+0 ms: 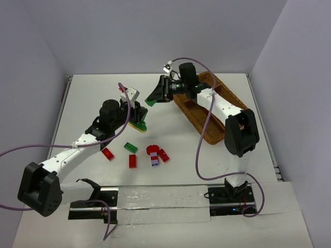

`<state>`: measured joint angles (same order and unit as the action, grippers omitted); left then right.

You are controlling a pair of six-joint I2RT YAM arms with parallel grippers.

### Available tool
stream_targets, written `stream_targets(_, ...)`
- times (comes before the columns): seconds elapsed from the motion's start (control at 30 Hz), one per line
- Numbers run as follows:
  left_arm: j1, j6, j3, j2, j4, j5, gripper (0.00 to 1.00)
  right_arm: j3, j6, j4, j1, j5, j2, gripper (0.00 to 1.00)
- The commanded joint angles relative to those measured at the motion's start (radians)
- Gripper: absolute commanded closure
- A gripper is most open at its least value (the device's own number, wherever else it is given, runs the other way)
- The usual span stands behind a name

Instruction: Sort the legos into containers by color

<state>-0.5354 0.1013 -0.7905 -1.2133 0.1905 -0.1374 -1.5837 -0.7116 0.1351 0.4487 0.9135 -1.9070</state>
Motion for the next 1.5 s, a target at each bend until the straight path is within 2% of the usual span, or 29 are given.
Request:
stream_targets(0.0, 0.000, 0.010, 0.000, 0.018, 0.042, 0.010, 1.00, 0.001, -0.003, -0.036, -0.010, 0.000, 0.062, 1.00)
stream_targets(0.1, 0.000, 0.007, 0.006, 0.015, 0.047, 0.028, 1.00, 0.011, 0.043, 0.021, -0.021, -0.064, 0.078, 1.00)
stream_targets(0.23, 0.000, 0.001, -0.021, -0.029, 0.059, 0.076, 1.00, 0.015, 0.218, 0.216, -0.028, -0.426, 0.150, 1.00)
stream_targets(0.33, 0.000, 0.029, -0.020, -0.081, 0.135, 0.157, 1.00, 0.088, 0.282, 0.239, -0.034, -0.660, 0.215, 1.00)
stream_targets(0.43, -0.001, 0.062, -0.025, -0.140, 0.227, 0.323, 1.00, 0.152, 0.299, 0.230, -0.058, -0.731, 0.296, 1.00)
stream_targets(0.53, -0.003, 0.092, -0.055, -0.217, 0.294, 0.456, 1.00, 0.193, 0.309, 0.227, -0.069, -0.742, 0.328, 1.00)
stream_targets(0.6, -0.003, 0.110, -0.108, -0.283, 0.275, 0.520, 1.00, 0.212, 0.318, 0.234, -0.076, -0.741, 0.341, 1.00)
stream_targets(0.63, -0.005, 0.125, -0.156, -0.324, 0.216, 0.543, 1.00, 0.213, 0.321, 0.239, -0.076, -0.738, 0.342, 1.00)
stream_targets(0.7, -0.005, 0.199, -0.327, -0.453, -0.035, 0.591, 1.00, 0.226, 0.326, 0.246, -0.077, -0.731, 0.345, 1.00)
stream_targets(0.77, -0.005, 0.238, -0.421, -0.530, -0.176, 0.602, 1.00, 0.241, 0.327, 0.244, -0.077, -0.729, 0.348, 1.00)
stream_targets(0.83, -0.006, 0.288, -0.448, -0.574, -0.238, 0.598, 1.00, 0.249, 0.324, 0.240, -0.078, -0.726, 0.344, 1.00)
stream_targets(1.0, -0.006, 0.357, -0.429, -0.602, -0.246, 0.579, 1.00, 0.242, 0.320, 0.242, -0.079, -0.701, 0.320, 1.00)
stream_targets(1.1, -0.006, 0.366, -0.473, -0.645, -0.344, 0.581, 0.99, 0.235, 0.322, 0.244, -0.079, -0.688, 0.309, 1.00)
stream_targets(1.13, -0.006, 0.365, -0.485, -0.659, -0.366, 0.581, 0.97, 0.235, 0.322, 0.242, -0.079, -0.685, 0.306, 1.00)
stream_targets(1.17, -0.006, 0.359, -0.504, -0.680, -0.396, 0.572, 0.90, 0.235, 0.321, 0.242, -0.079, -0.682, 0.301, 1.00)
stream_targets(1.23, -0.005, 0.349, -0.515, -0.691, -0.406, 0.545, 0.87, 0.235, 0.320, 0.241, -0.079, -0.676, 0.299, 1.00)
stream_targets(1.33, -0.005, 0.333, -0.512, -0.692, -0.415, 0.495, 0.23, 0.235, 0.316, 0.236, -0.079, -0.668, 0.298, 1.00)
stream_targets(1.37, -0.005, 0.328, -0.514, -0.685, -0.416, 0.479, 0.07, 0.233, 0.315, 0.238, -0.079, -0.663, 0.298, 1.00)
stream_targets(1.4, -0.005, 0.324, -0.517, -0.675, -0.418, 0.461, 0.01, 0.230, 0.315, 0.240, -0.079, -0.655, 0.297, 1.00)
stream_targets(1.47, -0.005, 0.315, -0.528, -0.654, -0.430, 0.447, 0.01, 0.216, 0.314, 0.245, -0.080, -0.637, 0.294, 1.00)
